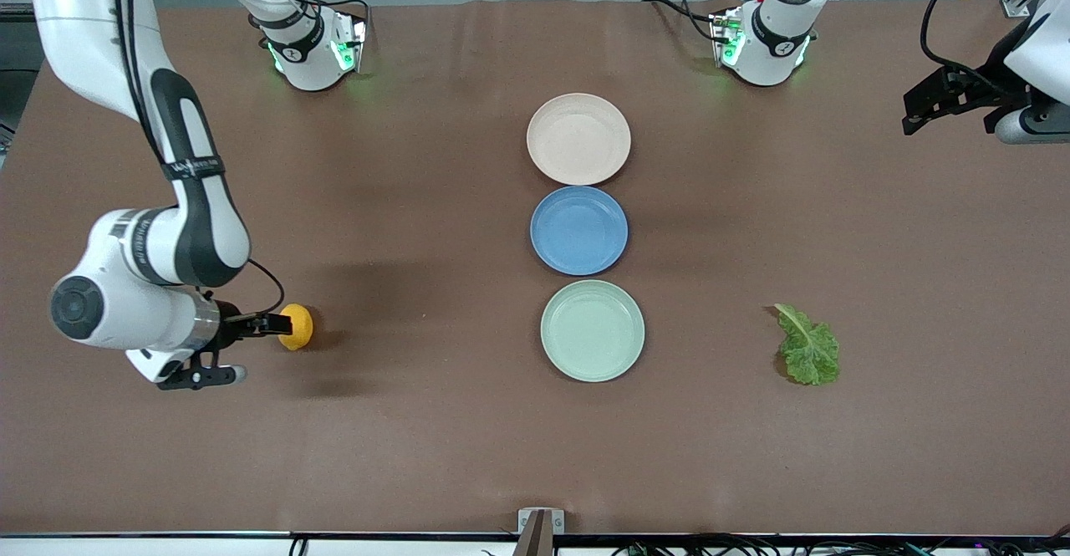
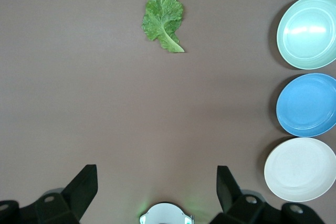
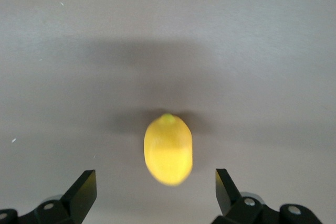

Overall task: Pick lemon and lettuce from plates
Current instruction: 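Open the right gripper to release the lemon onto the table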

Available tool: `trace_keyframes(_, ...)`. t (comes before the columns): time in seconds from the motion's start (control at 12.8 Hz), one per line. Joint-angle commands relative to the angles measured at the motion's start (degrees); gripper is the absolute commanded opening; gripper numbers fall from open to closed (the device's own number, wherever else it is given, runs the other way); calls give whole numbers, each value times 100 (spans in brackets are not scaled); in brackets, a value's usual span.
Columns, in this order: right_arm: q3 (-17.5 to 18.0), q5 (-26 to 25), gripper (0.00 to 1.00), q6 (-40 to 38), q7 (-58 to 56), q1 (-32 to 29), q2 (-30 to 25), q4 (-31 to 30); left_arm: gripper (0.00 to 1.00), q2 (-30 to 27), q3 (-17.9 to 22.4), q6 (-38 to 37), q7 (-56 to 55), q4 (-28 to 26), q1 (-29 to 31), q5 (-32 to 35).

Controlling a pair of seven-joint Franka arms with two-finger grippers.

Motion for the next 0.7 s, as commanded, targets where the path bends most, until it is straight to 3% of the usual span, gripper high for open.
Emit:
trace_keyframes(0.0, -14, -321, 100, -563, 196, -85, -614, -135, 100, -169, -12, 61, -52, -127, -5, 132)
trace_keyframes(0.62, -305, -631, 100, -1742, 301, -94, -1687, -170, 100, -160, -3, 69, -52, -127, 4, 132)
